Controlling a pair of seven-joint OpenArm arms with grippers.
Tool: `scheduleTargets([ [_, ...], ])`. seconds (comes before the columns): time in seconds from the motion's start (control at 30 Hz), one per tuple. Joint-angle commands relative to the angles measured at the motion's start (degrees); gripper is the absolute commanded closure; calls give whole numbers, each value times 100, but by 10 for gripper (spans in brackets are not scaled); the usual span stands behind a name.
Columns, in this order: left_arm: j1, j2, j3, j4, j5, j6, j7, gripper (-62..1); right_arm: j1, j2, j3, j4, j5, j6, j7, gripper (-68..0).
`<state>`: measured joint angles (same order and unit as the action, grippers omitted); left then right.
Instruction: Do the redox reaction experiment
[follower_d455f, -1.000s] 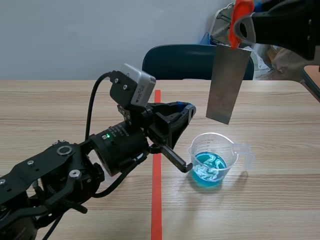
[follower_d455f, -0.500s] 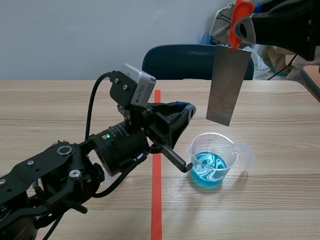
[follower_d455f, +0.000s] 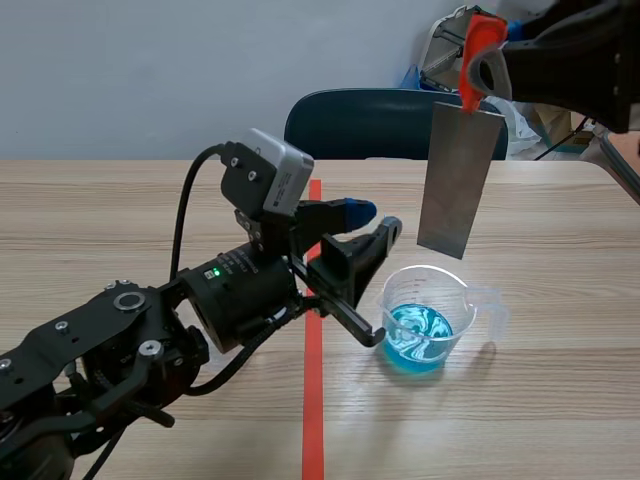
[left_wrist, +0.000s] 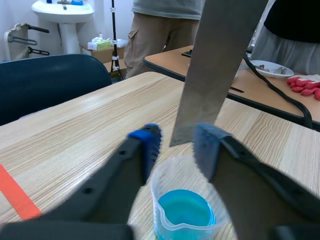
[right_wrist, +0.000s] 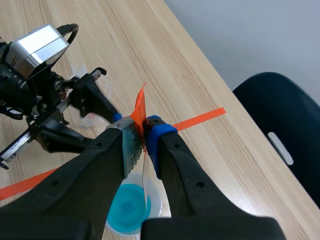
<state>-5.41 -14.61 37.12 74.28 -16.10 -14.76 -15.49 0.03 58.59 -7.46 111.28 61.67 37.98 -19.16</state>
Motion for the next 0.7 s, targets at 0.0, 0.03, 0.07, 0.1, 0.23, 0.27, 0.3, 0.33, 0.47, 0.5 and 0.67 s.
scheduleTargets([
  [0.0,-31,13,26,66,-44,-2,-98,-409,-26,74,66,59,94,-13,146,-6],
  [0.03,-31,13,26,66,-44,0,-101,-480,-37,74,66,59,96,2,153,-6],
  [0.07,-31,15,26,66,-50,0,-120,-547,-37,74,66,59,96,76,153,-6],
  [0.1,-31,15,26,68,-24,15,-144,-615,-37,76,66,59,96,170,153,-6],
  [0.23,-31,-15,4,68,-17,66,-81,-623,-35,79,68,81,96,461,153,-6],
  [0.27,-31,-55,4,68,-22,66,-50,-623,-35,79,68,85,96,474,153,-6],
  [0.3,-31,-101,4,72,-28,46,-4,-623,-35,79,68,85,96,474,151,-6],
  [0.33,-24,-153,4,79,-61,48,31,-623,-35,79,68,85,94,474,149,-6],
  [0.47,4,-466,4,83,-85,-31,-92,-623,-35,79,68,85,94,474,146,-6],
  [0.5,15,-551,4,90,-85,-39,-131,-623,-35,79,68,85,94,474,146,-6],
  [0.67,203,-1067,4,315,-85,-66,-330,-623,-35,79,72,85,92,474,136,-6],
])
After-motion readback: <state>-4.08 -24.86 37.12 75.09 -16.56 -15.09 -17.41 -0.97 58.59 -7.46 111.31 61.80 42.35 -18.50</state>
